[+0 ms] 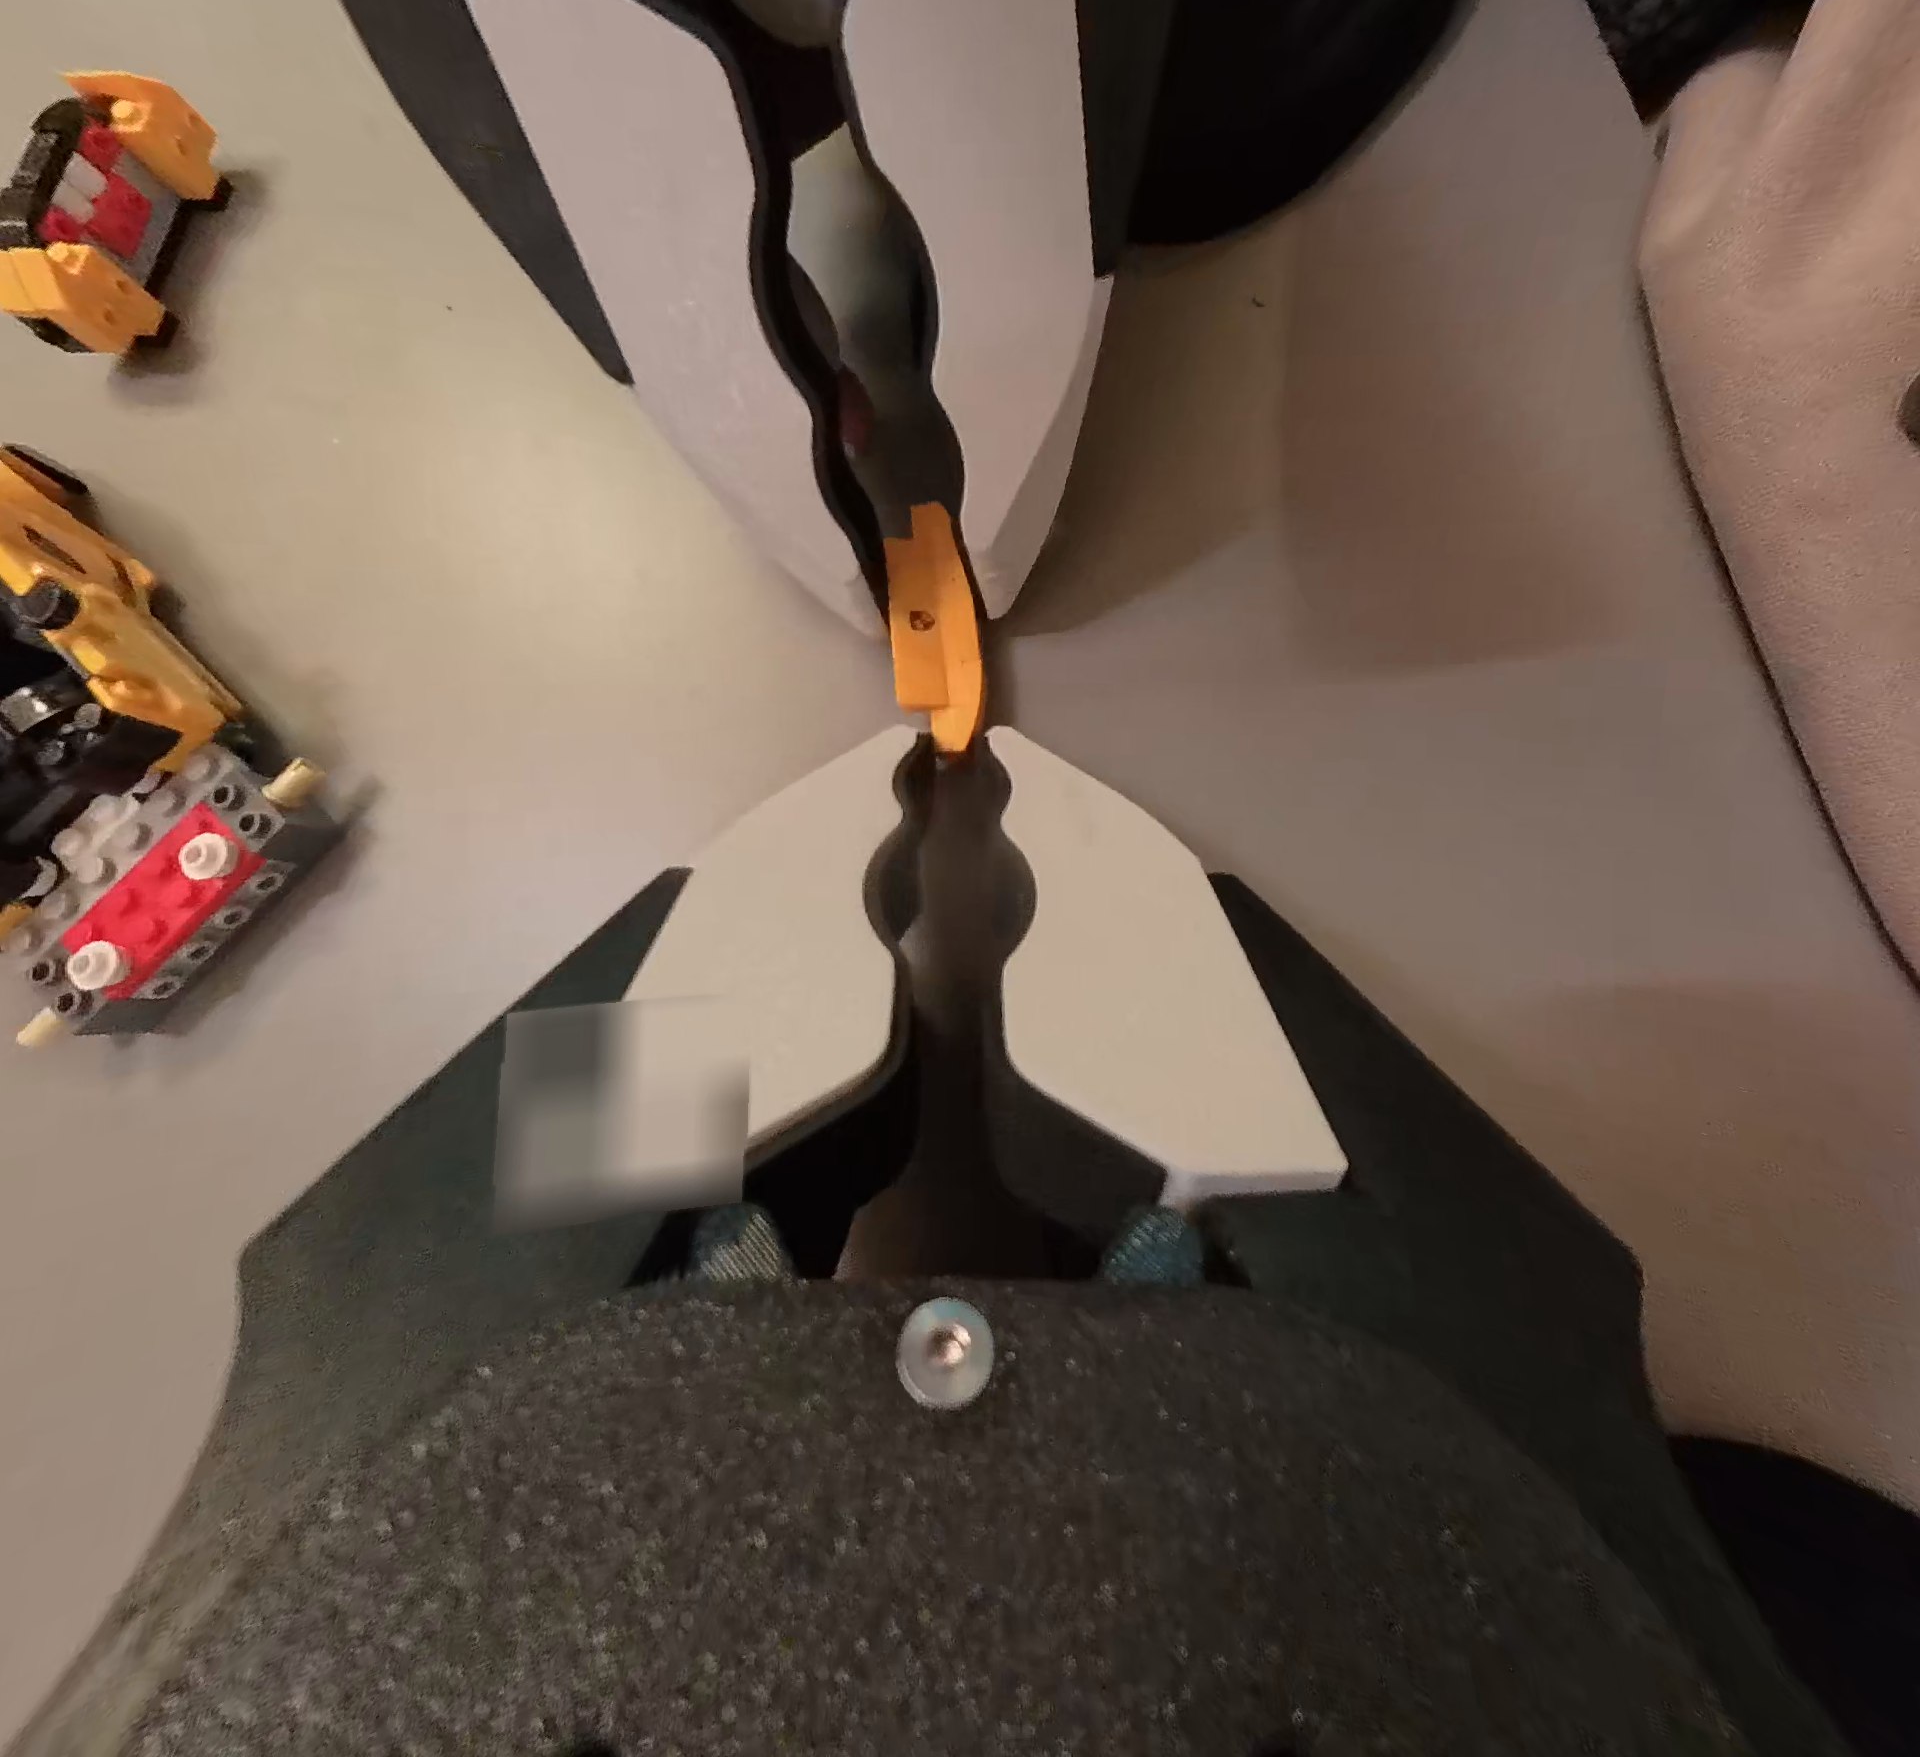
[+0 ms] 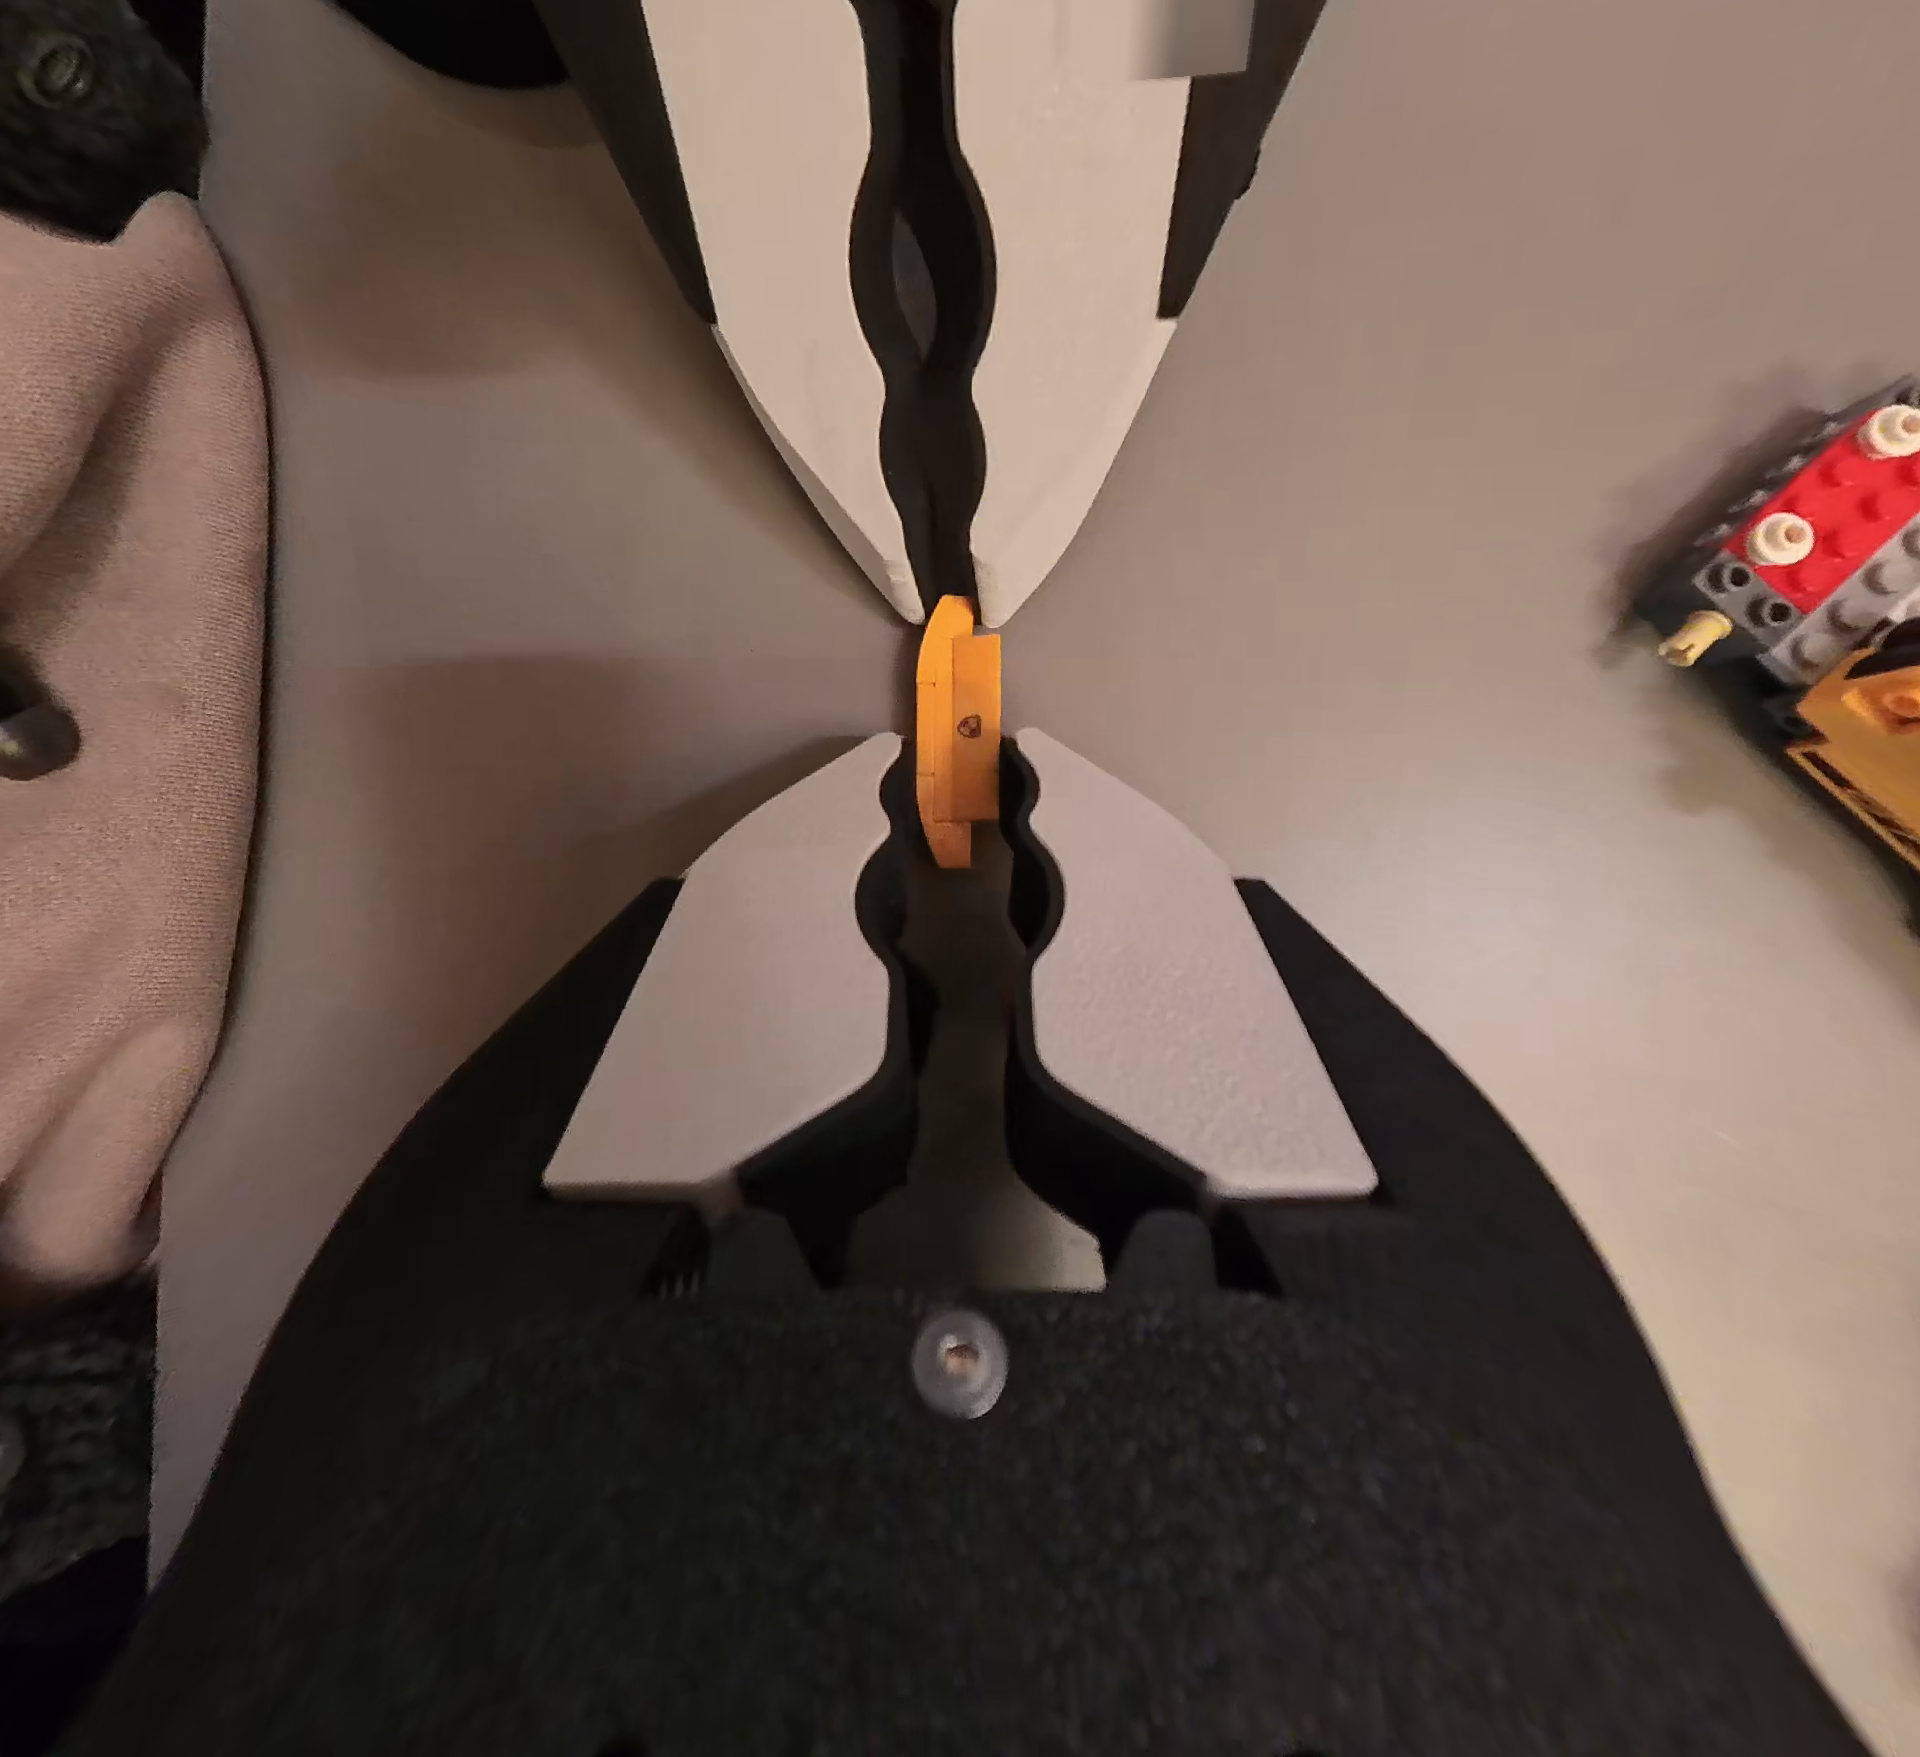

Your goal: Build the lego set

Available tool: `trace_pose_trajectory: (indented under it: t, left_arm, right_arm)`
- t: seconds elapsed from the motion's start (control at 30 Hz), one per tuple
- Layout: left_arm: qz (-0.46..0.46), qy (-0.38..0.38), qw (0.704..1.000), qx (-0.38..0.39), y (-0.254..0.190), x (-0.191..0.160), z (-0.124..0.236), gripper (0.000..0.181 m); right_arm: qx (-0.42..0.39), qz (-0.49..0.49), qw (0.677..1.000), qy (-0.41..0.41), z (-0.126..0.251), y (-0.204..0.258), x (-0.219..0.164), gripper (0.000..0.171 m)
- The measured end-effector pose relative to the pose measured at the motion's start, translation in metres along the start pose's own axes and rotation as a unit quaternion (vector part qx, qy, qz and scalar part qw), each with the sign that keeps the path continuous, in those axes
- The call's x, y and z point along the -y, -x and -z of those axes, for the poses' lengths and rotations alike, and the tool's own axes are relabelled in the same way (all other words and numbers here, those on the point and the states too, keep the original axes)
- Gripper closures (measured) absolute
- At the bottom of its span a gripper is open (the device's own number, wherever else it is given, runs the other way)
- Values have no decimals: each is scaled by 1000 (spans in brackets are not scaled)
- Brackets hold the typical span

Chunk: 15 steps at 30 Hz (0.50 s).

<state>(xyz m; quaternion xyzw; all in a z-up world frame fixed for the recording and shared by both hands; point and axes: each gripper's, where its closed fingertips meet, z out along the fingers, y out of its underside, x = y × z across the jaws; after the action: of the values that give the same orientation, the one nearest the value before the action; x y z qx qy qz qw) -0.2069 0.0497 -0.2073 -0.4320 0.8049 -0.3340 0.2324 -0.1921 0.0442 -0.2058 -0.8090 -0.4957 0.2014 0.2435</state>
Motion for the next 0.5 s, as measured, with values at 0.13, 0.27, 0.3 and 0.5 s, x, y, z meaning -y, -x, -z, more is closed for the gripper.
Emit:
trace_pose_trajectory:
  t: [0.13, 0.27, 0.3, 0.5]
  left_arm:
    - [4, -11, 1000, 13, 6, 1, 2, 170]
    - [-7, -5, 999, 32, 10, 0, 0, 163]
    - [-9, -3, 999, 37, 11, 0, 1, 163]
    - [-15, -27, 998, 49, 14, 8, 6, 169]
  right_arm:
    - [-4, -45, 999, 6, 1, -5, -2, 156]
    - [6, -86, 996, -10, 2, -8, 2, 156]
    - [10, -90, 996, -14, 3, -8, 3, 156]
    - [22, -108, 993, -36, 5, -9, 8, 156]
